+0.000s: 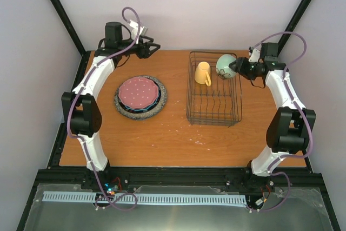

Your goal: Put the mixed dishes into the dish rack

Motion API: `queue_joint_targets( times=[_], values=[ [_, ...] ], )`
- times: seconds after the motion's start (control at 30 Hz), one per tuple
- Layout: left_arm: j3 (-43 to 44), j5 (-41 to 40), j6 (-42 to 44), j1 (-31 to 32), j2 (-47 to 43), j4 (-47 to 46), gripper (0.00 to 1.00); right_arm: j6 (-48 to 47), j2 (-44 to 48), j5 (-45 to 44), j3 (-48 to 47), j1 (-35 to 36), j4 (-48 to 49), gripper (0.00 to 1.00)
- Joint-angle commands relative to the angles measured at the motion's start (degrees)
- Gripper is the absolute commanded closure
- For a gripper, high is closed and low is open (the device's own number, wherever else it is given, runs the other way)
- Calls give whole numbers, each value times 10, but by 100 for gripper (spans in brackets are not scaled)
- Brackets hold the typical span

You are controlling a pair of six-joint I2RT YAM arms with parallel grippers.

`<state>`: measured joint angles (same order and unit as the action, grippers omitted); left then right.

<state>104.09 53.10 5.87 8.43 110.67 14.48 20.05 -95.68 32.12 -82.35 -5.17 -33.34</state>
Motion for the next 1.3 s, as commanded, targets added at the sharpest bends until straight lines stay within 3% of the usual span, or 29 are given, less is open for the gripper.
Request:
queue_joint_targets(
  times=[0.0,0.43,0.63,0.97,1.27],
  values=[
    [-54,-180,43,0,-37,64,39,-21,-28,-43,-39,0,2,97],
    [-115,-344,45,-8,-116,72,39,-49,-137,-150,-133,38,-33,97],
    [-132,-368,50,-8,-136,70,39,-53,-165,-204,-170,56,-43,97],
    [-134,-397,60,-8,-149,77,39,-89,-246,-319,-332,110,-137,97],
    [-137,-438,79,-8,-161,110,39,-89,-293,-344,-393,144,-211,97]
  ],
)
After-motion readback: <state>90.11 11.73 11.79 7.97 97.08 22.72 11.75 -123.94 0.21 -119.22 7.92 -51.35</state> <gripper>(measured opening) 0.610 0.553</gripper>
